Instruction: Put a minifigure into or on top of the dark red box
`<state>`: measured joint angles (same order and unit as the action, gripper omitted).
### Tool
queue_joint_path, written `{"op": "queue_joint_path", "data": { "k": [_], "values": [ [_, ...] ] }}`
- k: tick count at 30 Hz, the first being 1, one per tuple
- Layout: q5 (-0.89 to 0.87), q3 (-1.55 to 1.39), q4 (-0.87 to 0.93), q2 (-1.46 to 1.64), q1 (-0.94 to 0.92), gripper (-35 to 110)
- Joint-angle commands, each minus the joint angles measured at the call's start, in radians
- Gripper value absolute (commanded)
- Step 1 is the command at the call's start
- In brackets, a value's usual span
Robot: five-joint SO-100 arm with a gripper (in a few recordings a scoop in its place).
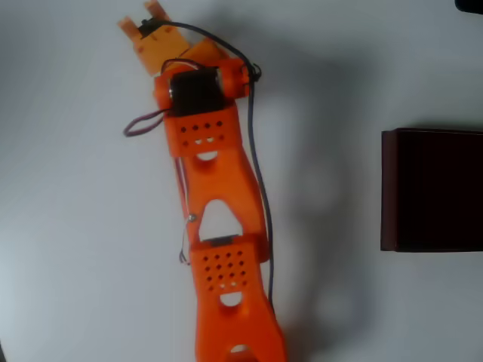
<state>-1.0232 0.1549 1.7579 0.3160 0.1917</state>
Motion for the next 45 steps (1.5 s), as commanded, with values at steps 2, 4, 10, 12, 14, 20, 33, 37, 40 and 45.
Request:
{"op": "queue_joint_path", "data": {
  "k": [2,4,10,12,14,20,33,37,40,45],
  "values": [
    [-0.011,0.040,-0.006,0.018,0.018,22],
    [-0.012,0.040,-0.011,0.009,0.021,22],
    [-0.011,0.040,-0.020,0.003,0.023,22],
    [-0.012,0.040,-0.021,0.002,0.023,22],
    [-0.014,0.040,-0.023,-0.002,0.023,22],
    [-0.017,0.038,-0.031,-0.009,0.023,22],
    [-0.025,0.031,-0.061,-0.025,0.025,23],
    [-0.026,0.028,-0.066,-0.031,0.025,23],
    [-0.031,0.020,-0.067,-0.032,0.025,23],
    [-0.034,0.006,-0.067,-0.034,0.023,20]
  ]
}}
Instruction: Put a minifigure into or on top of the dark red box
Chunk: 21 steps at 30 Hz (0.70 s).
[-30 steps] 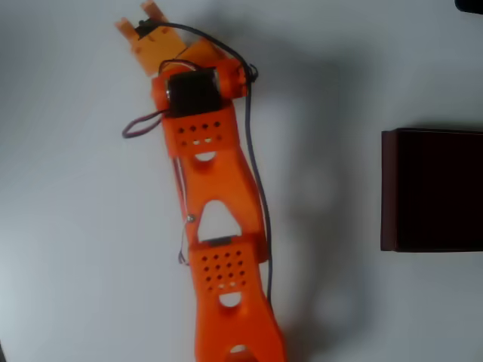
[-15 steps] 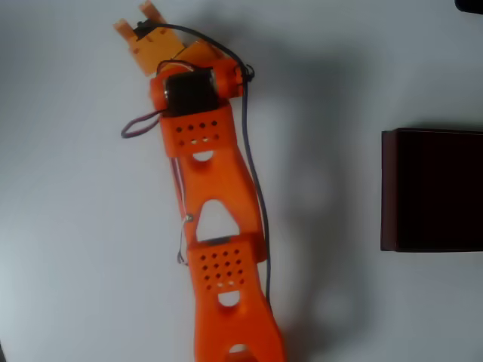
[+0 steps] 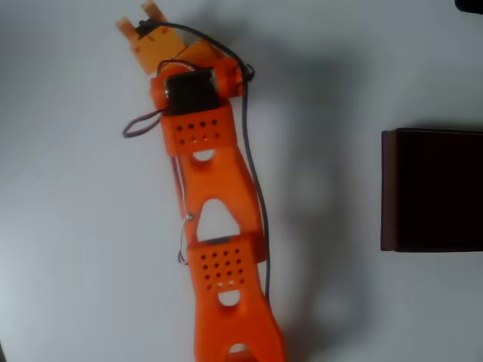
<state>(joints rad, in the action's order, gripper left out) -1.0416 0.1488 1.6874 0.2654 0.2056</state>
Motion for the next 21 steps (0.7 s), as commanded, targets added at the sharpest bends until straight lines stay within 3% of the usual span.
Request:
{"op": "queue_joint_path", "data": {
  "k": [1,21],
  "values": [
    [-0.017,0.009,0.003,0.017,0.009,20],
    [-0.035,-0.012,0.005,0.015,0.003,12]
  ]
}}
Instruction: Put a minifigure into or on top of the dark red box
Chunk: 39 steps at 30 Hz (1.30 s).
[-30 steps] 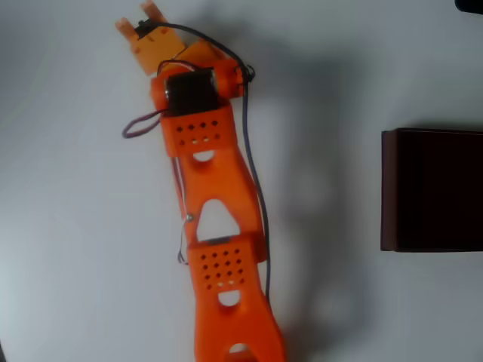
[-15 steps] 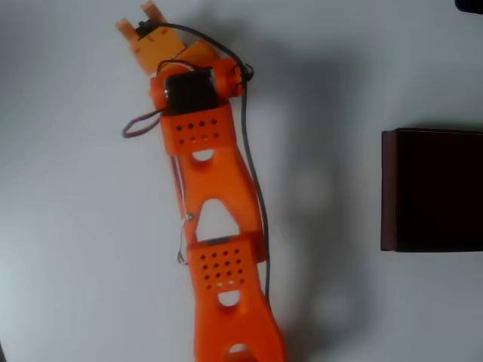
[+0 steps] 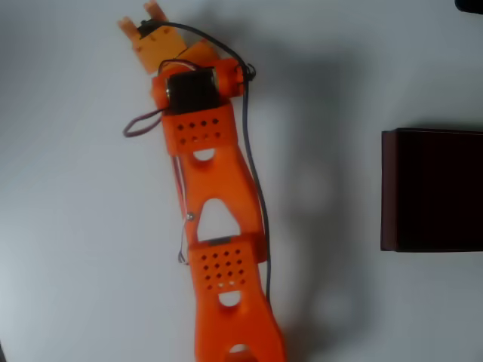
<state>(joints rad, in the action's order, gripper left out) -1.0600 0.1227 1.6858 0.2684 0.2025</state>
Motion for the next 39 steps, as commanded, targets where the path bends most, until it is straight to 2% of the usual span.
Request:
{"op": "queue_joint_path", "data": {
  "k": [1,14,18,21,27,32,39],
  "values": [
    [-0.017,0.014,0.006,0.012,0.006,12],
    [-0.032,0.017,0.021,0.009,0.006,4],
    [-0.023,0.075,0.081,0.011,-0.003,0],
    [0.048,0.092,0.150,0.078,-0.037,0],
    [0.253,-0.468,0.153,0.638,-0.195,0],
    [0.383,-0.871,0.153,1.040,-0.471,0],
    [0.486,-1.146,0.115,1.118,-0.854,0]
  ]
}}
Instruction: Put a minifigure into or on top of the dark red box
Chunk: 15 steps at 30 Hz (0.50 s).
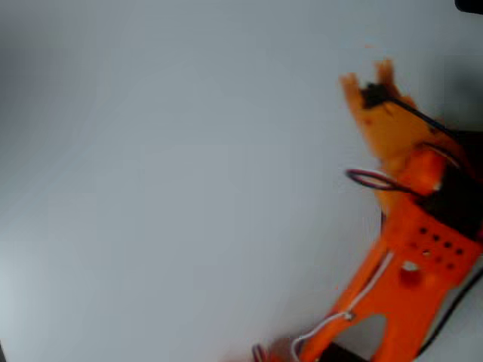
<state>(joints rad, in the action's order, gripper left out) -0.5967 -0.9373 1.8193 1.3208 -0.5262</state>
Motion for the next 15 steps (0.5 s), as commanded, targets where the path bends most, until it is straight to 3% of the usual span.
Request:
{"op": "queue_joint_path", "data": {
  "k": [1,4,9,15],
  "values": [
    [0.034,-0.132,-0.058,0.063,-0.156,0],
    [0.055,-0.158,-0.121,-0.023,-0.227,0],
    [0.084,0.063,-0.098,-0.288,-0.287,1],
    [0.112,0.285,0.012,-0.446,-0.299,15]
  ]
}}
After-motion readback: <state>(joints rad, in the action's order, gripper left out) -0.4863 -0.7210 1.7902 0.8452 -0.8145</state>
